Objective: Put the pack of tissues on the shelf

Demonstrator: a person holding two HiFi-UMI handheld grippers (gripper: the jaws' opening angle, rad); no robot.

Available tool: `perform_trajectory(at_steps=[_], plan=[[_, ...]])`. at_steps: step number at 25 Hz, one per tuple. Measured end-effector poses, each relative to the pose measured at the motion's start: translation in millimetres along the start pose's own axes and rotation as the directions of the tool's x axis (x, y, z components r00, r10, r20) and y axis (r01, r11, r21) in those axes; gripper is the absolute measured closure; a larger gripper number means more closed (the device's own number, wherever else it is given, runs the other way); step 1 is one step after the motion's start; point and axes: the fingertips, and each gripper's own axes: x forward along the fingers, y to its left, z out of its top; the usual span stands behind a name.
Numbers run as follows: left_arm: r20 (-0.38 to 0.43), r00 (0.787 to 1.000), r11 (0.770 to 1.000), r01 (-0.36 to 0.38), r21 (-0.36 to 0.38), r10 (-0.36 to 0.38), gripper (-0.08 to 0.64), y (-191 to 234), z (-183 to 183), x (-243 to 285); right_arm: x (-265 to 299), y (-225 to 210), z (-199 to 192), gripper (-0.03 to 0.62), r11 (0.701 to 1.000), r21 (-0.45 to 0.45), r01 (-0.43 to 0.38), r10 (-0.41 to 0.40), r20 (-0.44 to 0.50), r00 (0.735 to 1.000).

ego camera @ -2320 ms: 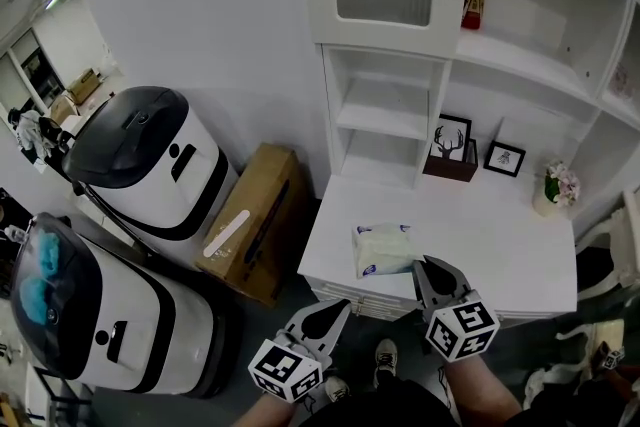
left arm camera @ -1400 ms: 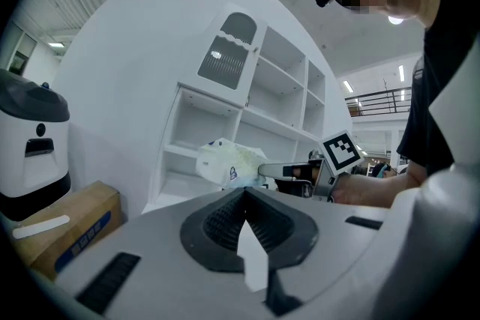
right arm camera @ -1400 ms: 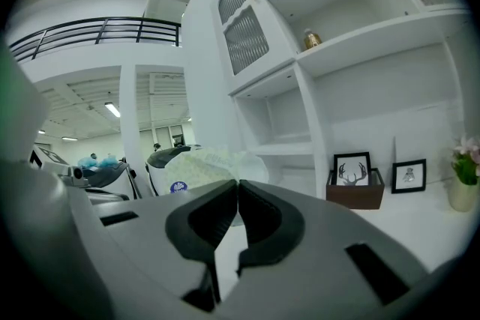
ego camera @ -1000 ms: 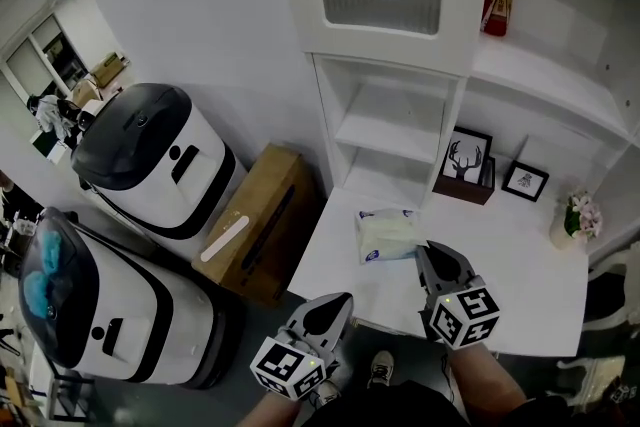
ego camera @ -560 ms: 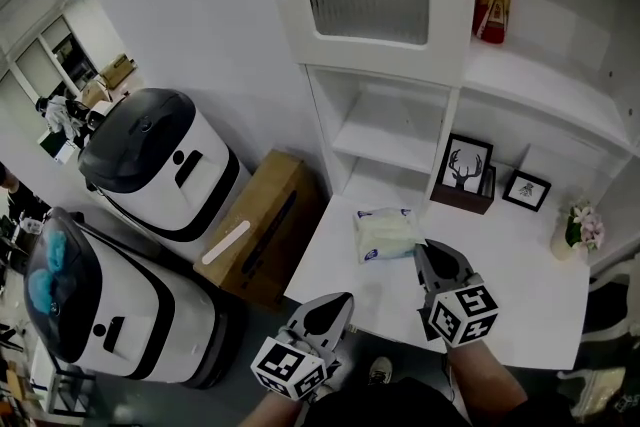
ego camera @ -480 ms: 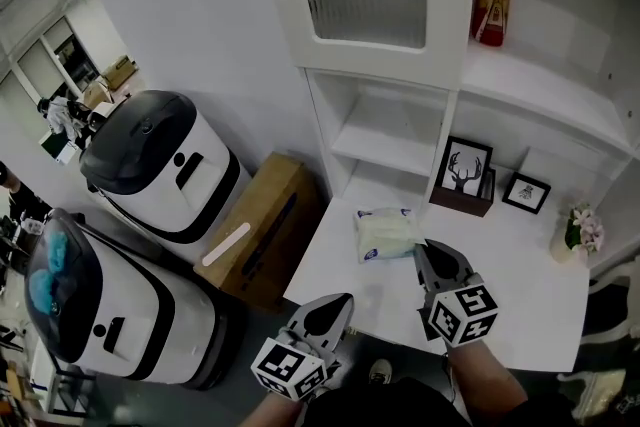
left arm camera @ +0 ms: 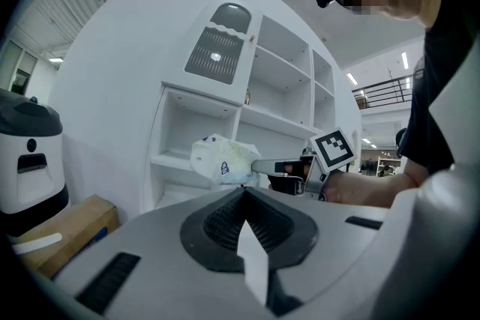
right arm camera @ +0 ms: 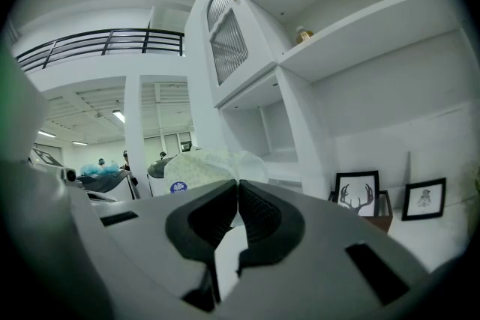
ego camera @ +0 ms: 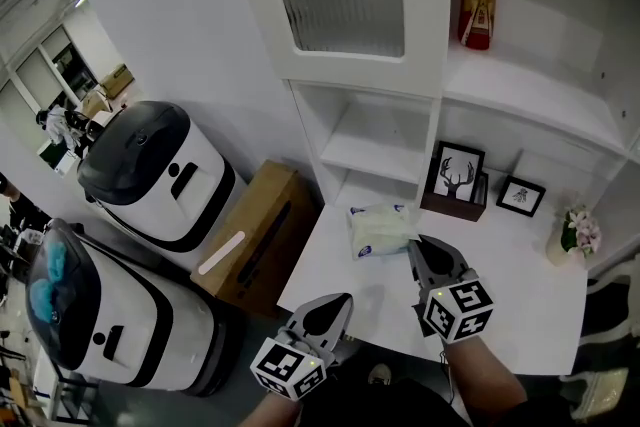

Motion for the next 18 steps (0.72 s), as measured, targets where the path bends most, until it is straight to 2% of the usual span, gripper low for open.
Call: perform_trajectory(at_steps=[9, 18], plan=[[-0.009, 0.999, 0.999, 0.032, 0.011, -0.032, 0.557, 15, 6, 16, 16, -11, 5, 0.584, 0.999, 0.007, 0.035, -0.035, 0.009, 0.999], [-0.013, 0.994, 0.994, 0.104, 0.026, -0.104, 0.557, 47, 21, 34, 50, -15, 15, 0.584, 0.995, 0.007, 0.096, -0.096, 0.023, 0.995]])
